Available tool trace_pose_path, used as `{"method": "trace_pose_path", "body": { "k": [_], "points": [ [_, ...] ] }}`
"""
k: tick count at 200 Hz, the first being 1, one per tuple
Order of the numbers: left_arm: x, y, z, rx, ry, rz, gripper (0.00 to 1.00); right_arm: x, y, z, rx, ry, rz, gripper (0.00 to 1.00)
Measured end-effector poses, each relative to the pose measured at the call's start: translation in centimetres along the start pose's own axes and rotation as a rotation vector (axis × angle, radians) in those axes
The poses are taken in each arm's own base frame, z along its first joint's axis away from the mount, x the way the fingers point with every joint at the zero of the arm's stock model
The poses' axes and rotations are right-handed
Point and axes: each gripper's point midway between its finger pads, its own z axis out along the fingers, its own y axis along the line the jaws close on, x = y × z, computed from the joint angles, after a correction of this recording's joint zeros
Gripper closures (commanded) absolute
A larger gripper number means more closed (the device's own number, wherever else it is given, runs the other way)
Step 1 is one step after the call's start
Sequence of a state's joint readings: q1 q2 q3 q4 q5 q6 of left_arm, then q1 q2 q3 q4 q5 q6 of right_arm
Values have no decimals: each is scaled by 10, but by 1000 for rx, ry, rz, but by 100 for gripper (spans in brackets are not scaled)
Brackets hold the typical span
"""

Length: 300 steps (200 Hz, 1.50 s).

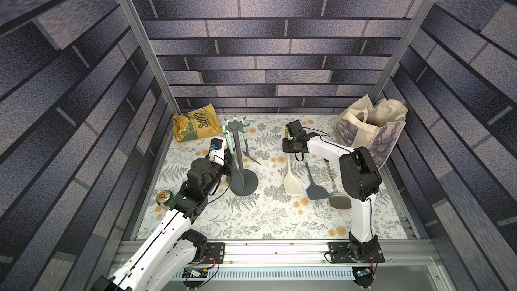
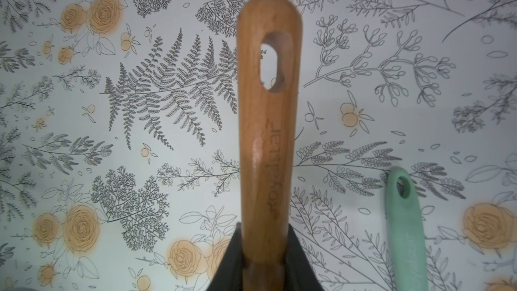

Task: Take the spatula off the kitchen utensil rack
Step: Place the spatula at the center of the board.

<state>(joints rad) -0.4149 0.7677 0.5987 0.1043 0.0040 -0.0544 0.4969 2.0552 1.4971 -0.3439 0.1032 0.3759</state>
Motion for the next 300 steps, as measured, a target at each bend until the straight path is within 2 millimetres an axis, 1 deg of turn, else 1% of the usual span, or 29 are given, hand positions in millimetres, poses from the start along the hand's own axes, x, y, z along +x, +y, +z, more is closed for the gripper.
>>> {"method": "trace_pose_path", "body": {
  "k": [54,96,154,168,192,229,259,291,300],
  "points": [
    [0,0,0,0,0,1,86,6,-15,10,15,34,33,100],
    [0,0,0,0,0,1,86,13,-19,18,20,59,36,100],
    [0,0,0,0,0,1,86,21,-24,22,34,87,42,100],
    [0,0,0,0,0,1,86,23,-25,22,39,94,49,96],
    [0,0,0,0,0,1,86,25,-28,23,45,101,57,87],
    [0,0,0,0,0,1,86,25,-28,23,45,102,59,77],
    [0,0,0,0,0,1,86,25,-28,23,45,103,62,67],
    [0,0,0,0,0,1,86,25,-27,22,40,103,61,65],
    [0,0,0,0,0,1,86,26,-27,19,36,101,61,65]
  ]
}}
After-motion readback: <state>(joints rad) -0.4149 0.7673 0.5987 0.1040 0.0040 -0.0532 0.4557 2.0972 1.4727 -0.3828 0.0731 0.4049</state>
